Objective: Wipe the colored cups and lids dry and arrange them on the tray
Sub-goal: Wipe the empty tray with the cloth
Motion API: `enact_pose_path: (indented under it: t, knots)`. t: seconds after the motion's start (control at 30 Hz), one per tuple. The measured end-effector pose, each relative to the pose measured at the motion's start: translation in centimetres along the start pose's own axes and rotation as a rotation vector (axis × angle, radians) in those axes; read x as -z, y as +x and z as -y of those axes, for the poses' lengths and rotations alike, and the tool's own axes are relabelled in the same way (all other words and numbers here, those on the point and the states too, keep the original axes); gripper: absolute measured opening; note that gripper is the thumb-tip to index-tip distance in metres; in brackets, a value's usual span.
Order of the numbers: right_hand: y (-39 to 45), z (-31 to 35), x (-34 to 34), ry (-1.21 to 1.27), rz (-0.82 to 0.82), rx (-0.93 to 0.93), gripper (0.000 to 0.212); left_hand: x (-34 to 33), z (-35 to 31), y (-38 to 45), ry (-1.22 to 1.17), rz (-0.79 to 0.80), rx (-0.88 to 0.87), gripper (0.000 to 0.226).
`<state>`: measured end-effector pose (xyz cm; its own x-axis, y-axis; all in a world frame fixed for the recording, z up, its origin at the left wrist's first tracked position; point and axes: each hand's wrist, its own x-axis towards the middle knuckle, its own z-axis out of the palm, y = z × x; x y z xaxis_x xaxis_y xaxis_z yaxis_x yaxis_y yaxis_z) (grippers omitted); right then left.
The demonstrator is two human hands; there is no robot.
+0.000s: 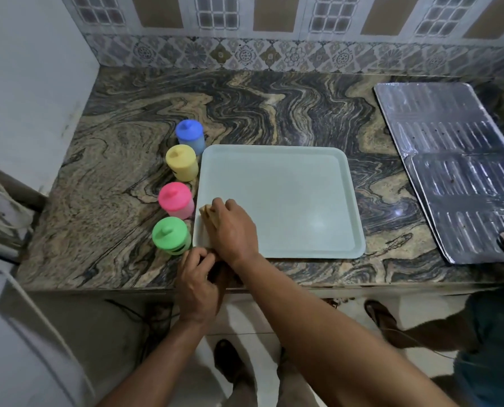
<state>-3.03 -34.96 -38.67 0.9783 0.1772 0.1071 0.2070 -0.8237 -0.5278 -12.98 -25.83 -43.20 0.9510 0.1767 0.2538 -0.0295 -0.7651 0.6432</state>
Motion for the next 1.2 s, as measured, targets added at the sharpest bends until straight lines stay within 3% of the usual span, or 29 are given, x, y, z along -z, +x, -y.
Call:
enact_pose_path:
  t: [0.17, 0.47, 0.57, 0.77, 0.83, 1.0, 1.1, 1.2]
  knots:
    - [-1.6, -5.3, 3.1, -0.087, -0.051, 0.098, 0.02, 0.3, -0.8, 0.2, -0.003, -0.029, -0.066, 0.009]
    - [-5.3, -21.0, 13.2, -0.361, -0.15, -0.192, 0.027, 0.1, -0.8, 0.2, -0.036, -0.033, -0.066, 0.014]
    - [-5.5, -21.1, 13.9, -0.36, -0.138, -0.249, 0.031, 0.1, -1.1, 0.2, -0.026, -0.032, -0.08, 0.015]
    - [-6.5, -21.5, 17.0, -0.119, -0.372, -0.519, 0.021, 0.1, -1.5, 0.1, -0.031, -0.035, -0.06, 0.02]
    - [-7.4, -22.7, 17.8, -0.092, -0.366, -0.574, 0.02, 0.2, -1.6, 0.0, -0.032, -0.032, -0.061, 0.02]
    - [-8.7, -24.1, 17.5, -0.168, -0.159, -0.564, 0.029, 0.5, -1.9, 0.2, -0.052, -0.004, -0.051, 0.021]
    - [-8.5, -23.9, 17.6, -0.304, -0.202, -0.609, 0.039, 1.1, -2.3, 0.1, -0.083, 0.034, -0.054, 0.022]
    - [-7.2, -22.5, 17.6, -0.331, -0.309, -0.516, 0.039, 2.1, -3.1, 0.0, -0.125, 0.048, -0.081, 0.02]
